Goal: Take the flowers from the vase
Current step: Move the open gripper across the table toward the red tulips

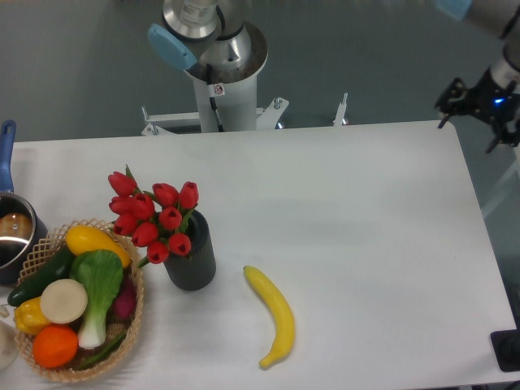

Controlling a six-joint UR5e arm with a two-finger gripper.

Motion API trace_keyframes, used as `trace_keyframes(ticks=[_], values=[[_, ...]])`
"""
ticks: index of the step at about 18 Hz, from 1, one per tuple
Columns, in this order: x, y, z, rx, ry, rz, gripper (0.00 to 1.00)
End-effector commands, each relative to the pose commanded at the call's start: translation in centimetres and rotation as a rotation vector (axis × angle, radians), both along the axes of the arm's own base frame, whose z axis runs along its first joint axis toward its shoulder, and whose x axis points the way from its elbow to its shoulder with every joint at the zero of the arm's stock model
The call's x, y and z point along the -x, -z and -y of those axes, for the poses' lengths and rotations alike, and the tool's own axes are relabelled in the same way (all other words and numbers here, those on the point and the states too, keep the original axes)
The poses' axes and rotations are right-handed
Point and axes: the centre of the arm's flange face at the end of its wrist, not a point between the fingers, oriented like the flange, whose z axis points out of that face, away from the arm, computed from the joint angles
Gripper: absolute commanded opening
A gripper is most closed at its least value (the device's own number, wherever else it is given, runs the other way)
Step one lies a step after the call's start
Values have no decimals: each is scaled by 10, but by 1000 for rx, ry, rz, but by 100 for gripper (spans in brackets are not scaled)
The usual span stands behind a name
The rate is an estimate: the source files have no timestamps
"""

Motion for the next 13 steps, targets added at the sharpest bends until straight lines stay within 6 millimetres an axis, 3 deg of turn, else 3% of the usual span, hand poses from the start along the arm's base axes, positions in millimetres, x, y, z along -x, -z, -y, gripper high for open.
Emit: trace_keyframes(ticks=[2, 4, 5, 8, 13], values=[[-9, 8, -3, -5, -27, 7, 100], [-18, 13, -21, -66, -31, 23, 100], [-36, 26, -29, -85, -69, 56, 100], [-73, 32, -50, -169, -60, 18, 100], [-124, 8, -81, -435, -6, 49, 100]])
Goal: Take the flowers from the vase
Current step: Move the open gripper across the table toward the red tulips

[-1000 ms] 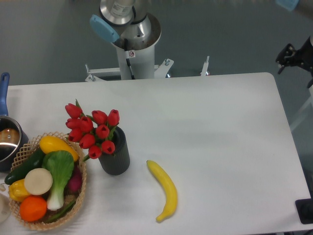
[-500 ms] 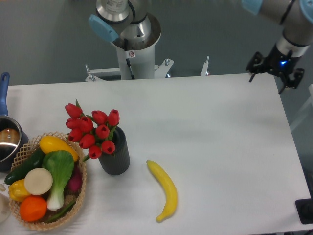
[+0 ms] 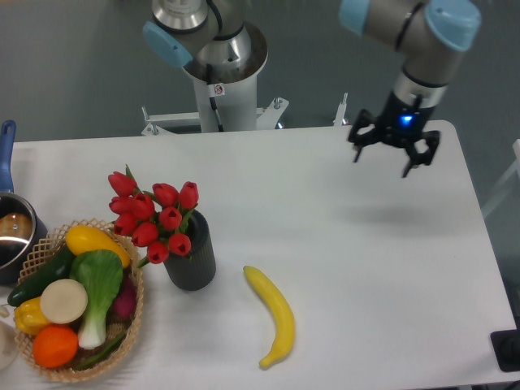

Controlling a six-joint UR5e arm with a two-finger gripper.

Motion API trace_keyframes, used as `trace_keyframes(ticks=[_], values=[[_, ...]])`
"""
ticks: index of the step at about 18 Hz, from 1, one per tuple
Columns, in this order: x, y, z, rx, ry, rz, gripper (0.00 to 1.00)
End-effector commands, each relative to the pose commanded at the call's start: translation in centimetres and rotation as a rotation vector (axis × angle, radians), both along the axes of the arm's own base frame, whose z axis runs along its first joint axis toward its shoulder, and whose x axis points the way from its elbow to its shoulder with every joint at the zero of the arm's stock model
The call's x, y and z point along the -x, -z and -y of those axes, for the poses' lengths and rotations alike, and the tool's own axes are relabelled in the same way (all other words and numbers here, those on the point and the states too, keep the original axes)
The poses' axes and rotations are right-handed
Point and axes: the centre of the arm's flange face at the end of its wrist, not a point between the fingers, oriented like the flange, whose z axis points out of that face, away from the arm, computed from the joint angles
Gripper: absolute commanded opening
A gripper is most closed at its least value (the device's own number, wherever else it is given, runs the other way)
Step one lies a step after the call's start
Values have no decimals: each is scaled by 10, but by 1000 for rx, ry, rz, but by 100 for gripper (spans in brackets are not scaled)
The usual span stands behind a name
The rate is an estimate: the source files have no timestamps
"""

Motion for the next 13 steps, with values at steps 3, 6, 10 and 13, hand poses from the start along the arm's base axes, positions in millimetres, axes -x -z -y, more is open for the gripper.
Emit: trace_keyframes(ticks=[3, 6, 10, 13], values=[[-25, -1, -35, -48, 77, 16, 100], [-55, 5, -79, -57, 184, 21, 100], [-85, 2, -108, -113, 257, 30, 100], [-104, -8, -107, -174, 266, 43, 100]])
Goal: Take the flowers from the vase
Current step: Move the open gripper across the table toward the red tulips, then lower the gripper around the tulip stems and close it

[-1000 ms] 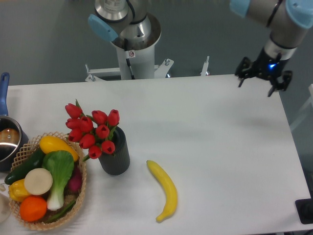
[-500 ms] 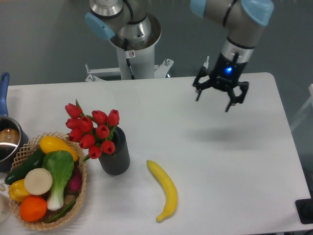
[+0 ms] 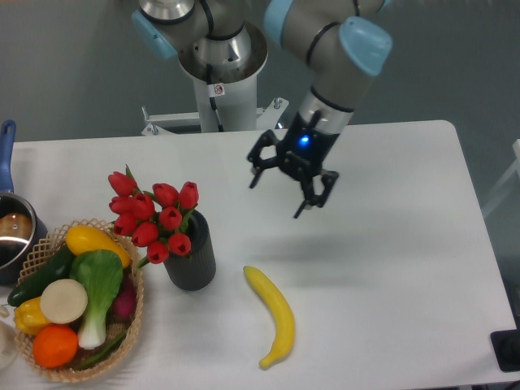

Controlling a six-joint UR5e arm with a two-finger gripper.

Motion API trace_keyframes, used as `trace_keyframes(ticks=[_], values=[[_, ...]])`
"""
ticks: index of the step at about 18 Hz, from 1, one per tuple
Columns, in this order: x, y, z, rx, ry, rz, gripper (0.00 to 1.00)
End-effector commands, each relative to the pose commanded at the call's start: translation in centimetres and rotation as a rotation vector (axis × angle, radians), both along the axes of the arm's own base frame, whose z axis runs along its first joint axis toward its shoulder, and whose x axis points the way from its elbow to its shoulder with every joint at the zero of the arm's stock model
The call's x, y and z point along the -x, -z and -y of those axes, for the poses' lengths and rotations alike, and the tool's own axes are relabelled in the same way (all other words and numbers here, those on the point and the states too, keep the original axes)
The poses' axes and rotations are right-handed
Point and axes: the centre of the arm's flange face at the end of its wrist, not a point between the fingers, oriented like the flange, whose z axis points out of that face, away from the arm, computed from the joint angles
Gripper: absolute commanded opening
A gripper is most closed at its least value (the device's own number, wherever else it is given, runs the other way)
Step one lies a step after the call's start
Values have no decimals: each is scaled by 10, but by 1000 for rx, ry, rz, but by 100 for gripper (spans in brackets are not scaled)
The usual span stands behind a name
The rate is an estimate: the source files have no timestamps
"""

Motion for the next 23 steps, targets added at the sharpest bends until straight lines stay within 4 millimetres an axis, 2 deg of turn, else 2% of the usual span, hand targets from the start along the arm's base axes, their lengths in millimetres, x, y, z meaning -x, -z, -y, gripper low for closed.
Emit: trace_keyframes(ticks=[2, 4, 6, 9, 12, 17, 19, 21, 23], values=[[-21, -1, 8, -38, 8, 16, 100], [-33, -3, 7, -85, 35, 16, 100], [-35, -3, -2, -119, 55, -14, 100], [-47, 6, -31, -162, 107, -45, 100], [-51, 14, -46, -172, 118, -49, 100], [-70, 11, -53, -160, 105, -11, 100], [-71, 9, -54, -156, 90, 1, 100], [-74, 11, -55, -156, 92, 4, 80], [-77, 10, -57, -154, 93, 8, 71]])
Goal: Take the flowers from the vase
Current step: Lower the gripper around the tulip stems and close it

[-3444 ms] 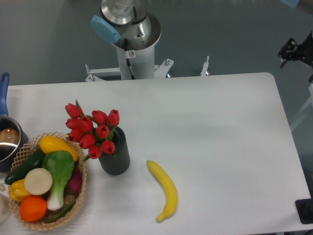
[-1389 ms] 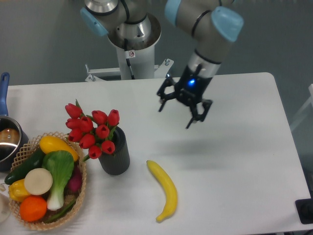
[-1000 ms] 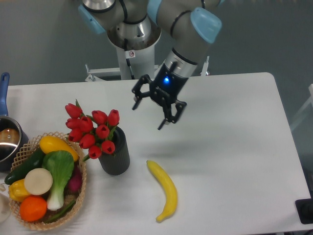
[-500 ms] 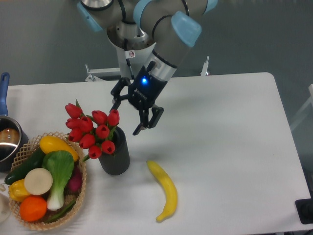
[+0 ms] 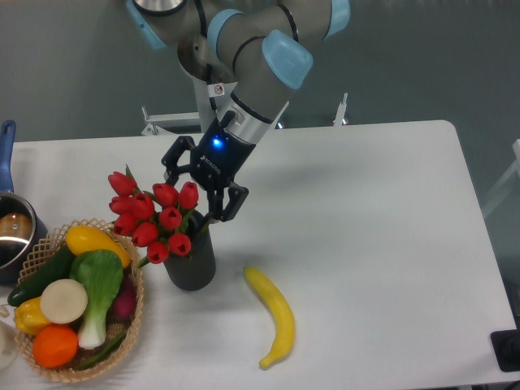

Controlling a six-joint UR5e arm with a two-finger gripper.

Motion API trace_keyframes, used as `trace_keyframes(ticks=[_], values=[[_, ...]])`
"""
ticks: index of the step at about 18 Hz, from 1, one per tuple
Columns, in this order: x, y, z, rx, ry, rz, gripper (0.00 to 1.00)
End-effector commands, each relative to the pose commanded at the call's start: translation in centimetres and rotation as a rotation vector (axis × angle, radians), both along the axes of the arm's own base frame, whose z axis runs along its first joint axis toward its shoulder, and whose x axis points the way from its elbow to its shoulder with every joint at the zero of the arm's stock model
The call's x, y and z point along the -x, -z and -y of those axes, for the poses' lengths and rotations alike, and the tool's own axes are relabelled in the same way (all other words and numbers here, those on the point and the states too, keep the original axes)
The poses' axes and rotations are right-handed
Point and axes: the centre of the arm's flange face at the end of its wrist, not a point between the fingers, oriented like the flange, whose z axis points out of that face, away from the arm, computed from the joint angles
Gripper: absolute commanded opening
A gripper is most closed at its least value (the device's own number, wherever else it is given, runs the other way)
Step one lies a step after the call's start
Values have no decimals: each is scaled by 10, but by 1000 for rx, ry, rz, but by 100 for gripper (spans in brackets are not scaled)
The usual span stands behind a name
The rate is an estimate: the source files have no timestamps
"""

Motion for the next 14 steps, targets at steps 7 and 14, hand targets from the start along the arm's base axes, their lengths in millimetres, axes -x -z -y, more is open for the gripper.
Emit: trace_keyframes(ticks=[7, 14], values=[[-9, 4, -4, 20, 1, 13, 6], [-8, -2, -3, 9, 1, 3, 0]])
